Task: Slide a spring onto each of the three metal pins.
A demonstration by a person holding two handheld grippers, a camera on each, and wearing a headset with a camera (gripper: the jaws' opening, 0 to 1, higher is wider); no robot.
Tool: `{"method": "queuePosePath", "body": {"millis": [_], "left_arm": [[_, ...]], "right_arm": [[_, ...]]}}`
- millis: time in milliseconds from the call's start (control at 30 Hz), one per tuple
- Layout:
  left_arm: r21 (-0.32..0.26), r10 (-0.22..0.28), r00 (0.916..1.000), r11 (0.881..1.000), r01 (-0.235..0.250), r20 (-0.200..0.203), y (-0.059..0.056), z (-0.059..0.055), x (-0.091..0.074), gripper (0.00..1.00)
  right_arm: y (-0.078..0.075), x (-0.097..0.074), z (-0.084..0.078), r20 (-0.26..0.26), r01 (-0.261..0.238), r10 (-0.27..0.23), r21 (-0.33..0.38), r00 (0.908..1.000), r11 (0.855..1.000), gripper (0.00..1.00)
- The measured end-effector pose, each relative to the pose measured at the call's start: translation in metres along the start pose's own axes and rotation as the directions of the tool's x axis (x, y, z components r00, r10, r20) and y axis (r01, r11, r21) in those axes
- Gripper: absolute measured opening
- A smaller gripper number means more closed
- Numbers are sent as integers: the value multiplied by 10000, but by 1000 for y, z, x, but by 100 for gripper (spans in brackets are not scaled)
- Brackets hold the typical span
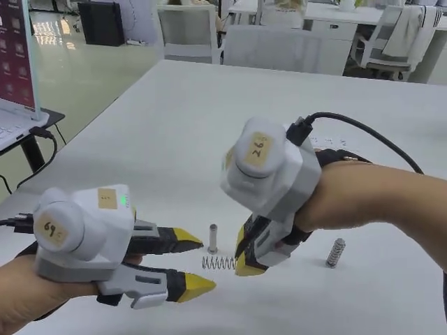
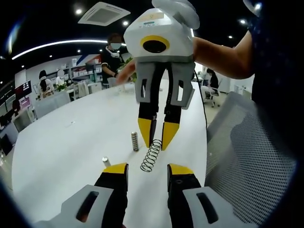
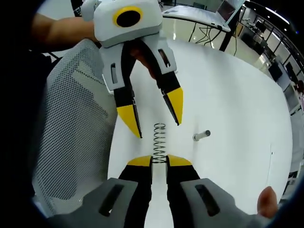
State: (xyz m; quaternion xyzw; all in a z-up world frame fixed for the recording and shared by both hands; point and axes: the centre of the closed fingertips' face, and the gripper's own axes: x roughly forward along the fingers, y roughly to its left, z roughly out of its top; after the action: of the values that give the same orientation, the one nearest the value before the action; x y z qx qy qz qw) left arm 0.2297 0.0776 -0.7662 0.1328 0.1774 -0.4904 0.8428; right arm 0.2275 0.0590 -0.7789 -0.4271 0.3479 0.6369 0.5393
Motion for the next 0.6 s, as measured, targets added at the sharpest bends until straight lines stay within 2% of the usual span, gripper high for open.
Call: {"method": "queuePosePath", "body": {"millis": [167, 600], "left_arm": [[135, -130, 9999, 9998, 130, 64, -2, 3, 0, 17], [249, -457, 9989, 9987, 454, 110, -9, 2, 1, 9]], "right_arm": [[3, -2, 1, -34, -101, 100, -110, 9999, 9999, 8], [7, -1, 2, -123, -302, 297, -468, 9995, 9984, 8]]}}
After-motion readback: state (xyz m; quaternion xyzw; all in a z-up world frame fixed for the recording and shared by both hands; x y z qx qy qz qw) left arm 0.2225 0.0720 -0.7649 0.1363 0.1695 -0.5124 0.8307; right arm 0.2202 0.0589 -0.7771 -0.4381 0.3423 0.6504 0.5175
